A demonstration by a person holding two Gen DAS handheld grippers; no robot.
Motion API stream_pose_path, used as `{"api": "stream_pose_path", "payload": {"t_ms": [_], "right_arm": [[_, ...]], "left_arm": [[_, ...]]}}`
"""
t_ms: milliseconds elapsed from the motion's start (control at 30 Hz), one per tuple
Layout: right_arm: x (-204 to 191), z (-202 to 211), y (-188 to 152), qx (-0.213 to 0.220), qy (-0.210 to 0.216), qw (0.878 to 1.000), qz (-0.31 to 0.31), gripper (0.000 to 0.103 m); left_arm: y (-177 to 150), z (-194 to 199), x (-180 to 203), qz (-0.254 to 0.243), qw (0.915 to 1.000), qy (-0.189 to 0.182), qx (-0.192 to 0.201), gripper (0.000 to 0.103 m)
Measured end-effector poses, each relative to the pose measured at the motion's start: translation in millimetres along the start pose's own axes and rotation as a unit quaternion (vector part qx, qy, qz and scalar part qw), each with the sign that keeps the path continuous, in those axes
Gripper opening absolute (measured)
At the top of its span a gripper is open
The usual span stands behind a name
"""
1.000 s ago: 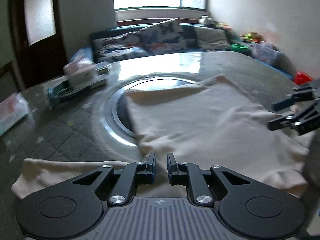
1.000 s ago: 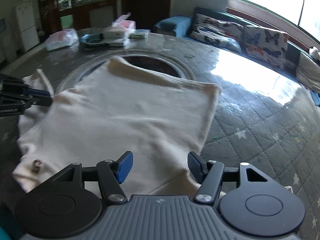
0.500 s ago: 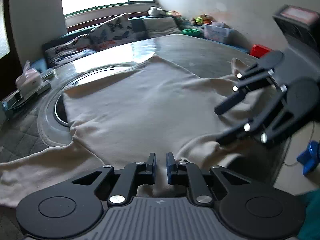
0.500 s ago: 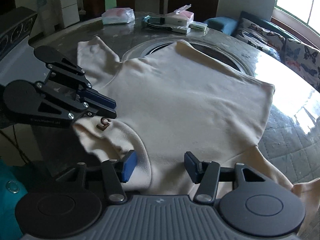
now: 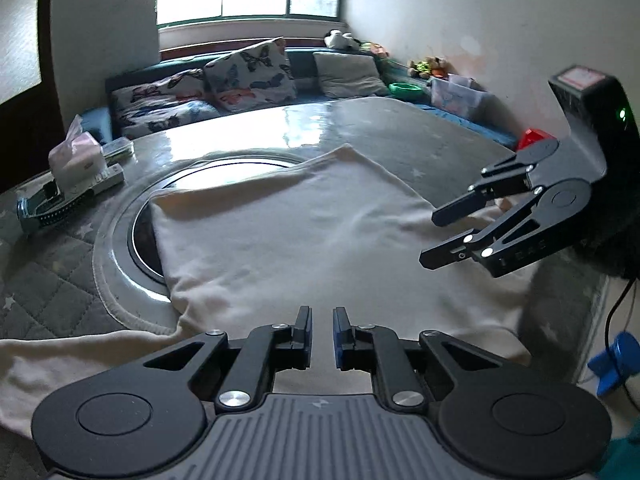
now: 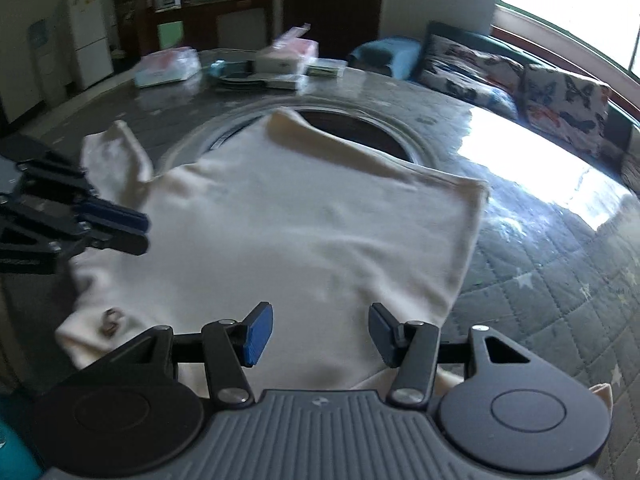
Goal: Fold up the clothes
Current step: 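Smooth the shirt body flat with both grippers open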
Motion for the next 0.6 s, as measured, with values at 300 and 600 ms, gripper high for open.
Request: {"api": "stream_pose_path", "payload": {"t_ms": [300, 600], "right_arm": [[41.6, -16.4, 22.6, 0.018, -0.028, 0.995, -0.095, 0.054], [75.9, -40.3, 50.2, 0.022, -0.031, 0.987, -0.156, 0.053]], "left_arm": [[29.1, -22.3, -31.8, 0.061, 0.9973, 0.042, -0.003, 0.013], [62.0, -52.4, -64.8, 0.102, 0.9917, 0.078, -0.016, 0.013]]}}
Point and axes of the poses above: each gripper's, at about its wrist camera, not at the fingertips, and z roughly against the way its jaws point, x to its right, y to its top, the point moved 6 cm from there along -z, roughly the way its jaws point, and after that the axes turned 8 degrees about -x, right-handed, at the moved point
